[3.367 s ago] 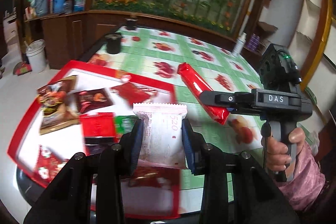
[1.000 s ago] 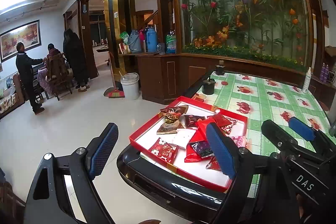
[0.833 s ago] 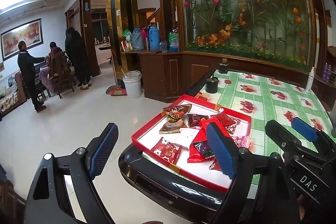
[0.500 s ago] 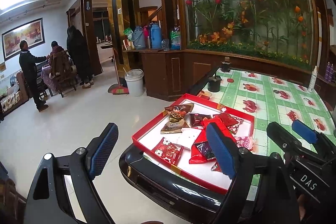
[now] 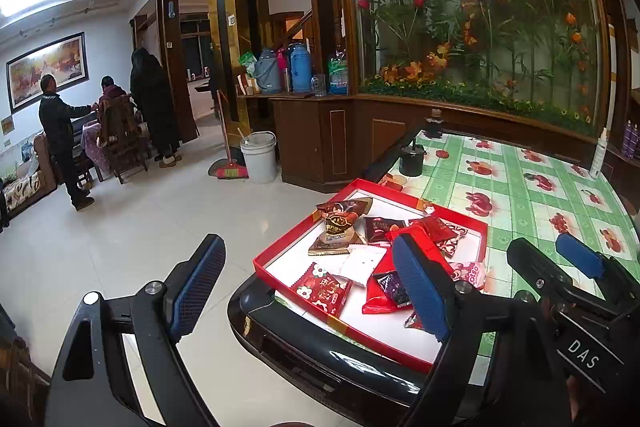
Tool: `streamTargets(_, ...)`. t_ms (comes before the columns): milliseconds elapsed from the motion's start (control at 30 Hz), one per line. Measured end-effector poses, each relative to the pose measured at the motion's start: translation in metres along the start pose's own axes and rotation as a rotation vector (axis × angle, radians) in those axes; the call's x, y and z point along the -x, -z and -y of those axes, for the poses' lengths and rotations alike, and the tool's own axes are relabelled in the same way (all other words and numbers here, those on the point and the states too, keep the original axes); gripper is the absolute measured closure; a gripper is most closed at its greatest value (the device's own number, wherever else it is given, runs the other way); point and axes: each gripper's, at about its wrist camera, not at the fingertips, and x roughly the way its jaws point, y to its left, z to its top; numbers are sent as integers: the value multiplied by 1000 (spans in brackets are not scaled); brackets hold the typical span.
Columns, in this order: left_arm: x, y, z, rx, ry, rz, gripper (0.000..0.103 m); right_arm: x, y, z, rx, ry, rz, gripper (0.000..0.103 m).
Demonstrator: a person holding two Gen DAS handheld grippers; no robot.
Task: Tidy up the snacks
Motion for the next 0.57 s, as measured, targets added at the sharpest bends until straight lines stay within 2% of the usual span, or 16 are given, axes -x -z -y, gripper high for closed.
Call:
streamTargets(467, 0, 1, 1, -3, 0, 0, 17, -6, 1, -1, 12, -4, -6, 22)
streamTargets(567, -1, 0, 5, -18, 35, -7, 17, -7, 1, 0, 9, 1, -1, 22)
